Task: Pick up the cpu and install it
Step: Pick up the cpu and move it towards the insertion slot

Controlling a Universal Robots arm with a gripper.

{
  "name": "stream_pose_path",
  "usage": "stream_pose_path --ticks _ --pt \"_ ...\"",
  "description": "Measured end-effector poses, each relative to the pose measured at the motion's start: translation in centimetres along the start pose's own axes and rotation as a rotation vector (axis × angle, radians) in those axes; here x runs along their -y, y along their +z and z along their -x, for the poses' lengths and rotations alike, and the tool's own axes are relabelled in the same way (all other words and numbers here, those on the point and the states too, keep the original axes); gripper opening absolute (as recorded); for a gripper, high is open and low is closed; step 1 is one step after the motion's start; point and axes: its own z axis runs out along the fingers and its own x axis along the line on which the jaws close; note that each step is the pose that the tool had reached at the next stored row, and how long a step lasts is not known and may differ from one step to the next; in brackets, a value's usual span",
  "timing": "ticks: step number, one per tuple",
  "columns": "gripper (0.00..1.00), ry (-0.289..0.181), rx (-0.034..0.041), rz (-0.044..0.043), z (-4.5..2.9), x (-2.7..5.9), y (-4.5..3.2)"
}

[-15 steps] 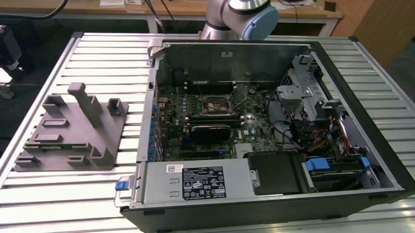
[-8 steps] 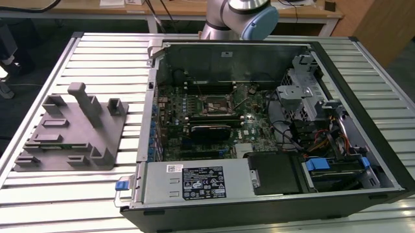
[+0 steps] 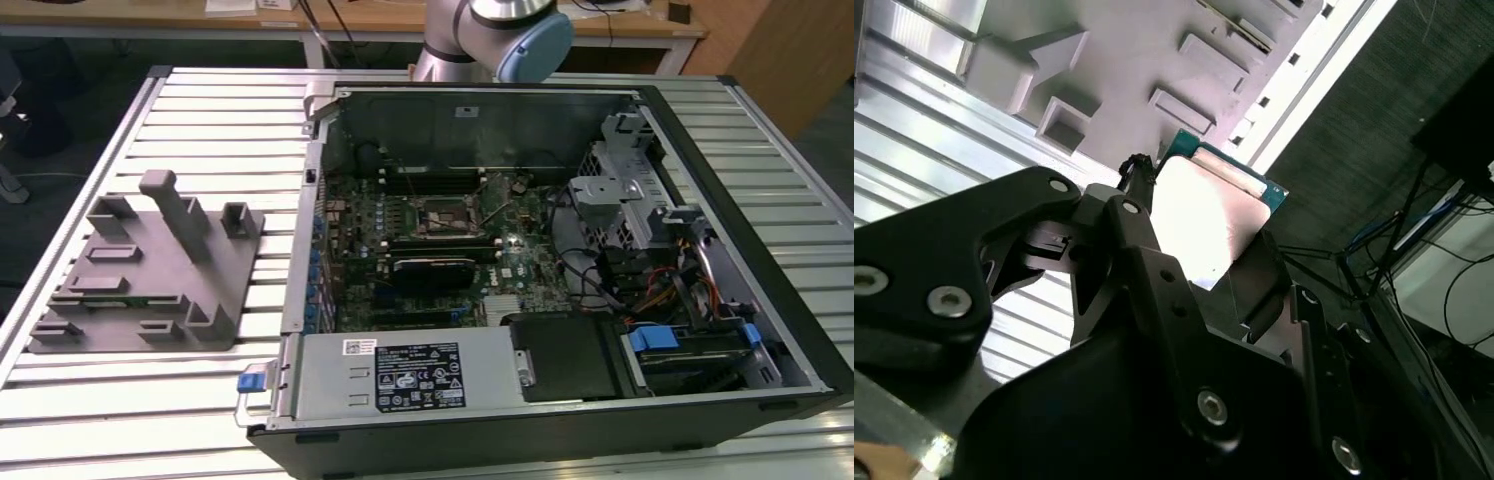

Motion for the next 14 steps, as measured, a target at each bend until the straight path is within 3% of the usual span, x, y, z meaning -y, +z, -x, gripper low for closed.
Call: stream_pose_path --ticks 5,14 --pt "0.55 0.0 0.0002 0.0001 0.03 -0.06 -1.08" --pt "0.55 0.0 0.0 -0.0001 0.19 -0.08 -1.19"
